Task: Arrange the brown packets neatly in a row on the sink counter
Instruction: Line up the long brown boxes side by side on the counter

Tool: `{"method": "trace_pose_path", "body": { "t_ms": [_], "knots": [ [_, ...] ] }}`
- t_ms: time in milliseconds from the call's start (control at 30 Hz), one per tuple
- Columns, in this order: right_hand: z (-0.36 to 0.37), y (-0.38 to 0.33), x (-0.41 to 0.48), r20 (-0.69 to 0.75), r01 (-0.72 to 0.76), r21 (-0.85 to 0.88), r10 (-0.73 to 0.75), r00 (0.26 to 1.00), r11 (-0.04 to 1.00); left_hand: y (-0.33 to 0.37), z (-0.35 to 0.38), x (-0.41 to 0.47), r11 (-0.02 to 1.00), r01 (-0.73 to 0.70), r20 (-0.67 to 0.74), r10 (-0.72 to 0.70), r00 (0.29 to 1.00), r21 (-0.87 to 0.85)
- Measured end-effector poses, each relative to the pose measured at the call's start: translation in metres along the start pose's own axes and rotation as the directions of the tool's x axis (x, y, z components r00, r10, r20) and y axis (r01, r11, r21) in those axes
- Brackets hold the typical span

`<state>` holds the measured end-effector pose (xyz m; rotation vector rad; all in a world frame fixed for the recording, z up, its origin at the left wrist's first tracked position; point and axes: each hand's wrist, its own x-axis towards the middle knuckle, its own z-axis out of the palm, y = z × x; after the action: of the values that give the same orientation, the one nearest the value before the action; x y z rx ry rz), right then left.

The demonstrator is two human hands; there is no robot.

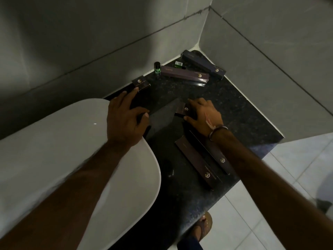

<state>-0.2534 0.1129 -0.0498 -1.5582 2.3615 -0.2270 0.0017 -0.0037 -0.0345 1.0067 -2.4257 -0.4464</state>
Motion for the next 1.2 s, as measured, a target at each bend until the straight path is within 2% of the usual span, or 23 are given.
{"method": "trace_pose_path", "body": {
  "t_ms": [133, 333, 500, 667, 867, 1067, 1200],
  "knots": [
    [0.003, -0.008, 0.018, 0.000, 0.008, -0.049, -0.008, 1.000, 0.999, 0.001, 0.000, -0.001, 1.000, 0.000, 0.004, 0.000, 1.000, -0.001],
    [0.011, -0.030, 0.018, -0.021, -0.066, 0.032, 0.066, 0.998, 0.997, 0.002, -0.001, -0.001, 1.000, 0.023, 0.018, -0.022, 1.000, -0.016],
    [0.026, -0.051, 0.005, -0.026, -0.001, -0.003, 0.001, 1.000, 1.000, 0.002, -0.001, -0.001, 1.000, 0.013, 0.019, -0.013, 1.000, -0.020],
    [0.037, -0.049, -0.001, -0.016, 0.001, -0.048, -0.002, 1.000, 0.999, 0.001, -0.001, 0.000, 1.000, 0.014, 0.017, -0.014, 1.000, -0.010],
    [0.000, -0.029, 0.054, -0.196, -0.043, 0.068, 0.056, 0.979, 0.997, 0.000, 0.000, -0.001, 1.000, 0.001, 0.001, -0.001, 1.000, -0.018],
    [-0.022, 0.024, 0.118, -0.019, -0.088, -0.263, 0.086, 0.996, 0.961, 0.000, -0.001, 0.000, 1.000, -0.003, 0.002, 0.003, 1.000, -0.007],
    [-0.012, 0.043, 0.082, -0.057, -0.043, -0.297, 0.028, 0.998, 0.954, 0.000, 0.000, 0.000, 1.000, -0.009, -0.004, 0.009, 1.000, 0.001]
  ]
}}
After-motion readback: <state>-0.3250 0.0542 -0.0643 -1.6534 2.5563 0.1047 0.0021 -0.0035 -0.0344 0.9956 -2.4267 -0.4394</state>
